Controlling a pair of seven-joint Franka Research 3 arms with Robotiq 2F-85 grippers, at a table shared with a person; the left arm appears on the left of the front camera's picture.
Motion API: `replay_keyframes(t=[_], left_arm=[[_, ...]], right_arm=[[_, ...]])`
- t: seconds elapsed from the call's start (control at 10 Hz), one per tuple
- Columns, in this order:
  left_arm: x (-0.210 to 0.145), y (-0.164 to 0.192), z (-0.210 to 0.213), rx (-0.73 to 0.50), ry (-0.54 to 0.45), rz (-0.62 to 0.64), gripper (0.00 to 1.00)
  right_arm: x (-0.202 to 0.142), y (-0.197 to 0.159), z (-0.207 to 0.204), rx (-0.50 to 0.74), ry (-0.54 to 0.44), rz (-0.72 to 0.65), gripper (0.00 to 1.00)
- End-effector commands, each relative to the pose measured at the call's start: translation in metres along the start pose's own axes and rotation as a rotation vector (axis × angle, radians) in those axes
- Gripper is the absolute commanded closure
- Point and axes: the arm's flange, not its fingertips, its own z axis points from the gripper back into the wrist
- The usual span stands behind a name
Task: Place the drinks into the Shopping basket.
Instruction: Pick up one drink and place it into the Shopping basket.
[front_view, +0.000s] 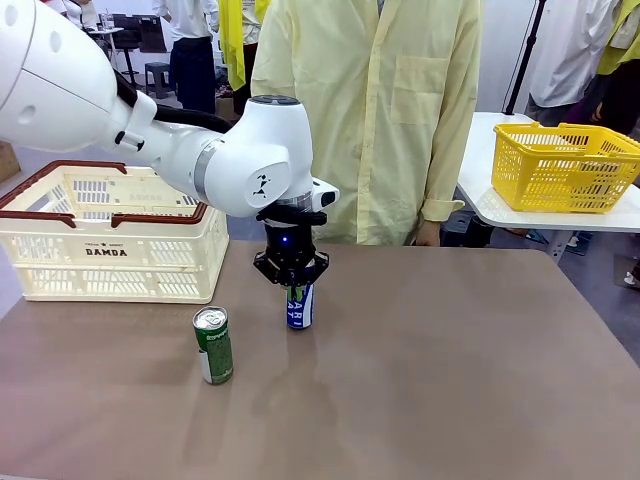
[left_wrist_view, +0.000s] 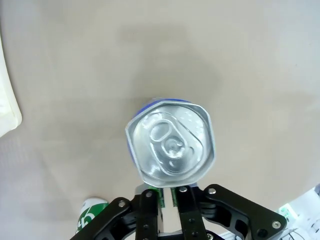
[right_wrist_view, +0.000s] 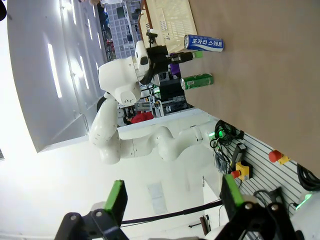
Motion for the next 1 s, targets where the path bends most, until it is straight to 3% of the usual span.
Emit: replay_keyframes(t=[0.0,0.9], left_arm=[[-0.0020,0.0039,0.0019,0.023,0.003,0.000,0.00],[-0.0032,0.0054,0.0021,0.028,0.021,0.002,0.00]], right_arm=[[-0.0028,0.0024,0.0016,-0.006,0.008,0.001,0.00],[-0.0028,0.0024,0.0016,-0.006,0.008,0.001,0.00]])
